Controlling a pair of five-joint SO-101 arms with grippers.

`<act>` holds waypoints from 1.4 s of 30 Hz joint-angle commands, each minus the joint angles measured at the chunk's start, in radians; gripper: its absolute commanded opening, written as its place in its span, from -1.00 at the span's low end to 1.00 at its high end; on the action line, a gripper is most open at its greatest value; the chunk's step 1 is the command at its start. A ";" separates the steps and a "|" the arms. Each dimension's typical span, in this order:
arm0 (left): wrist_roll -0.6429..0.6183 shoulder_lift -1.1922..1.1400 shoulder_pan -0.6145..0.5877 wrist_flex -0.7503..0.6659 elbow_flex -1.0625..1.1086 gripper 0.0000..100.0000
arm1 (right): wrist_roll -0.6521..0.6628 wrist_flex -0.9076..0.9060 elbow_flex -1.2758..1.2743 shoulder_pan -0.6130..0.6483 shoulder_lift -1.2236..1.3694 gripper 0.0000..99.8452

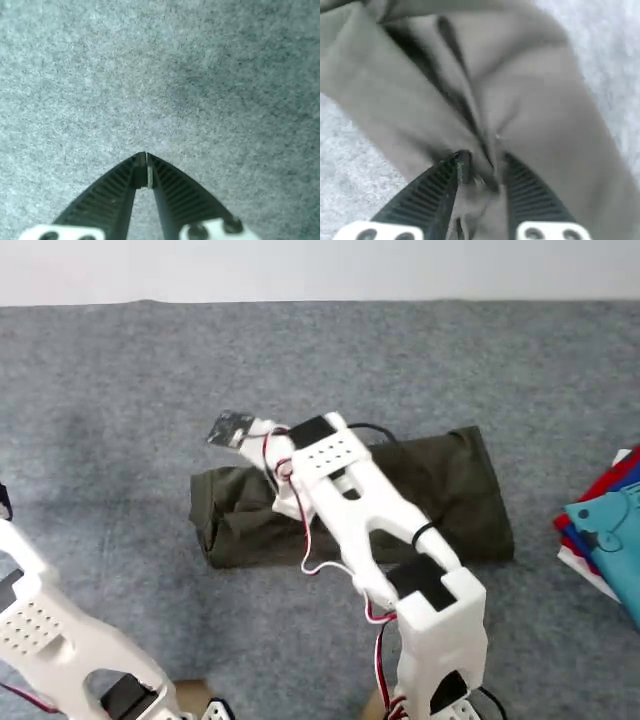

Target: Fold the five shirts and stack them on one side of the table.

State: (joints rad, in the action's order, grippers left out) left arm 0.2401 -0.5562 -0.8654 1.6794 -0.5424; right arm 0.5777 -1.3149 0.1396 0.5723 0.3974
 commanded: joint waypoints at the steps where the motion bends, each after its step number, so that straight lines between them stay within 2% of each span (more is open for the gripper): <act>1: 0.009 0.012 0.000 0.003 -0.008 -0.98 | -0.083 -0.018 0.060 -0.054 0.002 -0.59; 7: 0.009 0.012 0.002 0.003 -0.008 -0.98 | -0.086 -0.028 0.061 -0.085 0.004 -0.59; 12: 0.009 0.012 0.002 0.003 -0.010 -0.98 | -0.083 -0.142 0.143 -0.018 -0.028 -0.60; 16: 0.009 0.012 0.002 0.003 -0.010 -0.98 | -0.083 -0.226 0.176 0.053 -0.061 -0.77; 21: 0.009 0.014 0.002 0.011 -0.019 -0.98 | -0.084 -0.295 0.172 0.082 -0.065 -0.98; 31: 0.009 0.014 0.031 0.074 -0.116 -0.98 | -0.055 -0.312 0.172 -0.093 0.145 -0.98; 42: 0.009 0.014 0.037 0.074 -0.120 -0.98 | 0.003 -0.432 0.135 -0.082 0.173 -0.98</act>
State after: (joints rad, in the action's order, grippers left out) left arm 0.2401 -0.5562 -0.8362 1.7254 -0.6237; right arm 0.5547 -1.7093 0.2700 0.4910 0.5846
